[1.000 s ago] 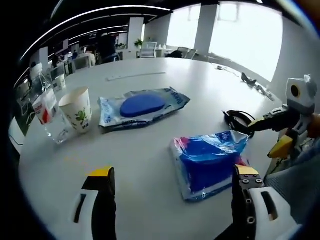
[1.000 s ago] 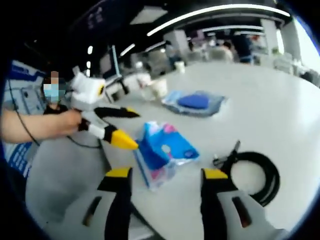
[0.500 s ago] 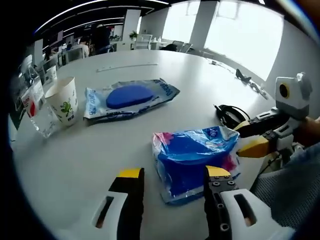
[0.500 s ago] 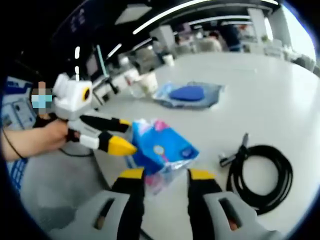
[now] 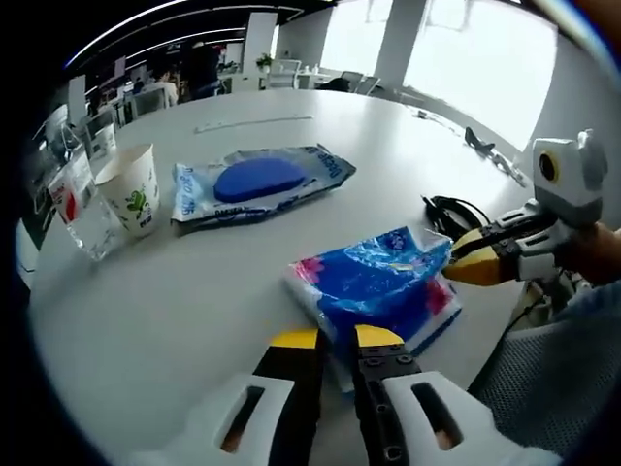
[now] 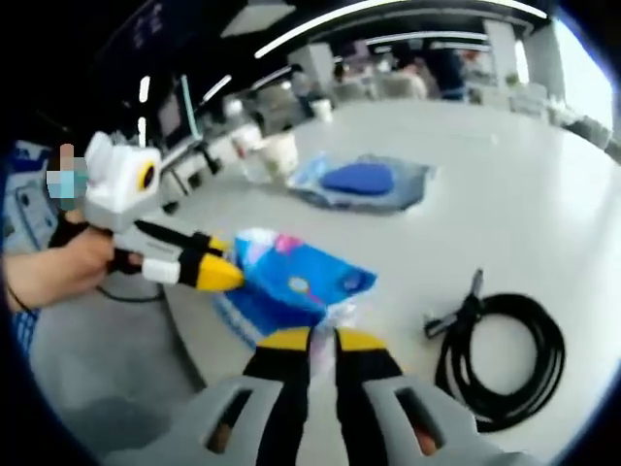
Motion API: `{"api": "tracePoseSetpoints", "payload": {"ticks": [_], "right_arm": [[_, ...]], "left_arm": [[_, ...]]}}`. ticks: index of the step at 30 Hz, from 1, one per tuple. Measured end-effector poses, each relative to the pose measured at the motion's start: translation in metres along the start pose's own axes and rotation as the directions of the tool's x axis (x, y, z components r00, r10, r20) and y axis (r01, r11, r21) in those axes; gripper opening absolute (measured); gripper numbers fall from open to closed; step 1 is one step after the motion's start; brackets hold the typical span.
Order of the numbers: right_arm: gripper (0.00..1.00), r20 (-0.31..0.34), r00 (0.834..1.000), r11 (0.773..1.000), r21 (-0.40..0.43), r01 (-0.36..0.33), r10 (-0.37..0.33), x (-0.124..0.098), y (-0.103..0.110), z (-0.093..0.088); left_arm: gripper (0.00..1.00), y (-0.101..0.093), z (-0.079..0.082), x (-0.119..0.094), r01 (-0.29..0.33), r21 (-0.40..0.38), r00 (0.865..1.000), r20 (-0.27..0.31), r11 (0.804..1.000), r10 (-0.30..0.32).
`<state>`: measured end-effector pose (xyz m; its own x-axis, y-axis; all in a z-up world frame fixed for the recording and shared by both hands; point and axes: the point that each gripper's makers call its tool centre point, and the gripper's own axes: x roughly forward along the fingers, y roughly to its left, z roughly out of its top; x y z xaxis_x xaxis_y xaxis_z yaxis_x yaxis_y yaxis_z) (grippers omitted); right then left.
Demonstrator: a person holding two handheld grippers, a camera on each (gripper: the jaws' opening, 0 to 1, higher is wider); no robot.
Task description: Arrange the tabletop items into an orderly group along one side of the table until the central work area is clear of visible clutter.
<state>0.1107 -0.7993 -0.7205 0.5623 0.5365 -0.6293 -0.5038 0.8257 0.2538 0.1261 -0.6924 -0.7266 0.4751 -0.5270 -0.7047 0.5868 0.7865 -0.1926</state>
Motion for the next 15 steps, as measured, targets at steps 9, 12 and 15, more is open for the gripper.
{"api": "tracePoseSetpoints", "payload": {"ticks": [9,12,15], "right_arm": [[0.00,0.077,0.997,1.000,0.017,0.022,-0.023,-0.019,-0.018,0.023],[0.00,0.105,0.994,0.999,-0.001,0.040,-0.040,-0.027,-0.029,0.034],[0.00,0.115,0.992,0.999,-0.022,0.049,-0.047,-0.031,-0.038,0.037]], "left_arm": [[0.02,-0.010,0.030,-0.005,-0.008,0.011,0.997,0.082,1.000,0.007],[0.01,-0.016,0.040,-0.001,-0.002,0.019,0.995,0.100,1.000,0.000],[0.01,-0.023,0.052,0.004,0.005,0.029,0.994,0.113,1.000,-0.009]]}}
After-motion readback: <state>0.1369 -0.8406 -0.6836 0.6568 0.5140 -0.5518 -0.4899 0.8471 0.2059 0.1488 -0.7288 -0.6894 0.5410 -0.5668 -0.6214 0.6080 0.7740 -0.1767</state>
